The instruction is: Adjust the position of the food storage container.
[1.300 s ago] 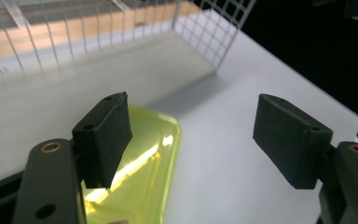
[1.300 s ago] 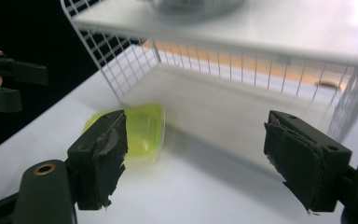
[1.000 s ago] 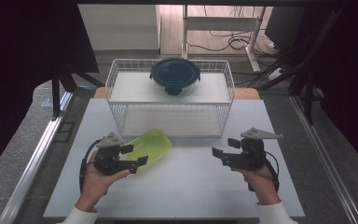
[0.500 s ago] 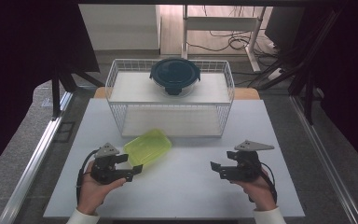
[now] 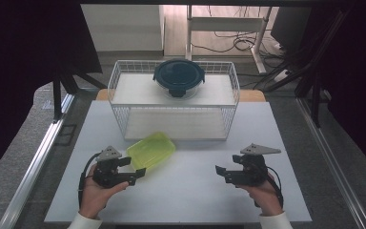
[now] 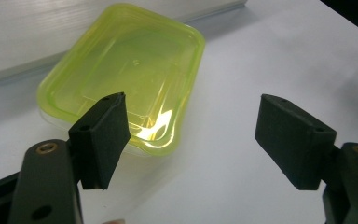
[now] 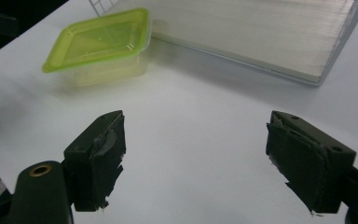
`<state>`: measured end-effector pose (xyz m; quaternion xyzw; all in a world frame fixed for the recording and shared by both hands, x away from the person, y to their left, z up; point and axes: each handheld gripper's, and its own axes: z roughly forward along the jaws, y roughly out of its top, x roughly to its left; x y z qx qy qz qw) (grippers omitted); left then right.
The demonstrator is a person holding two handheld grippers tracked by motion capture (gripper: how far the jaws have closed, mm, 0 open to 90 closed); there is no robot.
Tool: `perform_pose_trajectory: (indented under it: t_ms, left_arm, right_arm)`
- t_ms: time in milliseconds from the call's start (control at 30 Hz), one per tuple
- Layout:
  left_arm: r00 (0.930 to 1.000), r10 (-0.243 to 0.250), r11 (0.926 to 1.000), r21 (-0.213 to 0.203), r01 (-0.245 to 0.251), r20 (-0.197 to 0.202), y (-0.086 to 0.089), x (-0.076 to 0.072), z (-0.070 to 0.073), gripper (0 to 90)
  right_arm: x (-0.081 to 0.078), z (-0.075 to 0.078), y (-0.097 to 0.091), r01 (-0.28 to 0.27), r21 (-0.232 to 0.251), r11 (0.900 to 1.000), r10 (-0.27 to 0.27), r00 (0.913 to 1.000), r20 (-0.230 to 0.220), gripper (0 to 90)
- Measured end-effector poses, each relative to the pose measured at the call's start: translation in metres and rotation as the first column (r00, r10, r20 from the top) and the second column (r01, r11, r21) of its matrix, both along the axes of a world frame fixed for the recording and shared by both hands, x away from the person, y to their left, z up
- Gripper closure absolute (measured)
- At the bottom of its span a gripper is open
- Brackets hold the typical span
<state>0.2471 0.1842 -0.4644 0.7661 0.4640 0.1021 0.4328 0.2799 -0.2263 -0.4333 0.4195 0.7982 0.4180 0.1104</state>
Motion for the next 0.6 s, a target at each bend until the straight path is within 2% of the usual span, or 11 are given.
perform_pose_trajectory:
  t_ms: [233, 333, 467, 600]
  left_arm:
    - [1.0, -0.004, 0.9999, 0.015, 0.004, -0.009, -0.005, 0.004, -0.003, 25.3]
    - [1.0, -0.002, 0.9994, 0.034, 0.002, -0.003, -0.007, 0.009, -0.001, 25.6]
    - [0.9999, -0.004, 0.999, 0.045, 0.003, 0.011, -0.009, 0.023, 0.004, 27.4]
    - [0.9998, -0.016, 0.9988, 0.046, 0.015, 0.009, -0.007, 0.045, 0.009, 32.7]
  right_arm:
    - [0.0, 0.0, -0.001, 0.003, -0.005, 1.0, -0.003, 1.0, 0.0, 19.2]
    - [0.001, -0.003, -0.002, 0.005, -0.007, 1.0, -0.005, 0.9999, -0.01, 19.2]
    - [0.002, -0.006, -0.003, 0.011, -0.008, 0.9999, -0.011, 0.9997, -0.024, 19.3]
    - [0.003, -0.007, -0.003, 0.015, -0.007, 0.9999, -0.015, 0.9994, -0.031, 19.3]
